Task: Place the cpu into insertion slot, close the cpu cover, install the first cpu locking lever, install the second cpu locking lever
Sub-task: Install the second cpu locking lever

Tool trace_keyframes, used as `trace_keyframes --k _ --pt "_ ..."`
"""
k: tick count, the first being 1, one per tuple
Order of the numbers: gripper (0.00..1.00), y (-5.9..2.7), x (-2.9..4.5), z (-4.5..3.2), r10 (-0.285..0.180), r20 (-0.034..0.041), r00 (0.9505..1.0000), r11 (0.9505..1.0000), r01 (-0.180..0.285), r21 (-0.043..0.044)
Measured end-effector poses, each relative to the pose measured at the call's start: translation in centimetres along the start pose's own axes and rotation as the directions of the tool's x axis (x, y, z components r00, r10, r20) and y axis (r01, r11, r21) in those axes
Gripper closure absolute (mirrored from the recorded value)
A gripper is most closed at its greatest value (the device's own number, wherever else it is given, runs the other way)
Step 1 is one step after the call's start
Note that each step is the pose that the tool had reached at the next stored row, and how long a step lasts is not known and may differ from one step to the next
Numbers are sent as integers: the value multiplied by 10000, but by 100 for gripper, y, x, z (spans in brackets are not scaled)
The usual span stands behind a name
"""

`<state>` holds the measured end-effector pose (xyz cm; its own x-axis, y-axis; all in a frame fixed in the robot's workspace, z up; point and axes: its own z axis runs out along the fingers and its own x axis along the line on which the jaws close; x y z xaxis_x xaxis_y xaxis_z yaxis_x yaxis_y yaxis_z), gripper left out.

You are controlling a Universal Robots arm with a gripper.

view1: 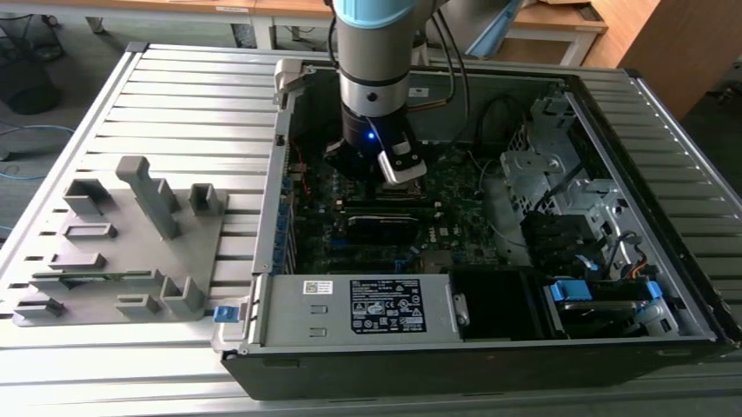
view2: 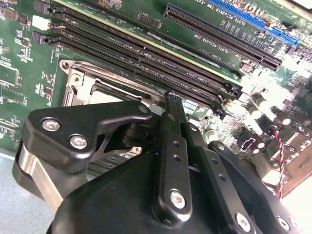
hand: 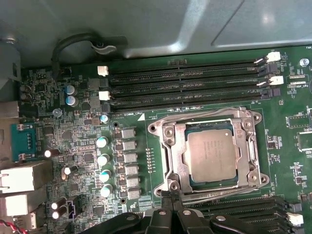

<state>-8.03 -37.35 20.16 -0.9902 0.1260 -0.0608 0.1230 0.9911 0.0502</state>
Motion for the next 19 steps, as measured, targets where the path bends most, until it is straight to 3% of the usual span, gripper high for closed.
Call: trace_keyframes --k 8,19 --pt "89 -3 35 9 5 -10 10000 10000 -5 -87" --pt "89 -6 53 45 8 -15 10000 9999 -8 -117"
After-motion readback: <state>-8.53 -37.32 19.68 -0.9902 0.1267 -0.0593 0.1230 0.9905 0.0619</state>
